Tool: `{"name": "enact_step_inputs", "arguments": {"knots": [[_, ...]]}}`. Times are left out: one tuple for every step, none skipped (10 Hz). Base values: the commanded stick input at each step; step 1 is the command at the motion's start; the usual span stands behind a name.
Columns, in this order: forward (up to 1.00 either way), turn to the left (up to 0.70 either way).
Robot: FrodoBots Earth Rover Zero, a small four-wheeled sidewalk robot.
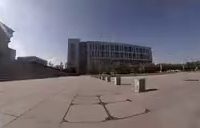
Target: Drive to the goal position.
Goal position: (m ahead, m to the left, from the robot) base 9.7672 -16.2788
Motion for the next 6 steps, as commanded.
{"name": "enact_step_inputs", "arguments": {"knots": [[0.7, -0.35], [0.7, -0.35], [0.7, -0.35], [0.7, -0.35], [0.7, -0.35], [0.7, -0.35]]}}
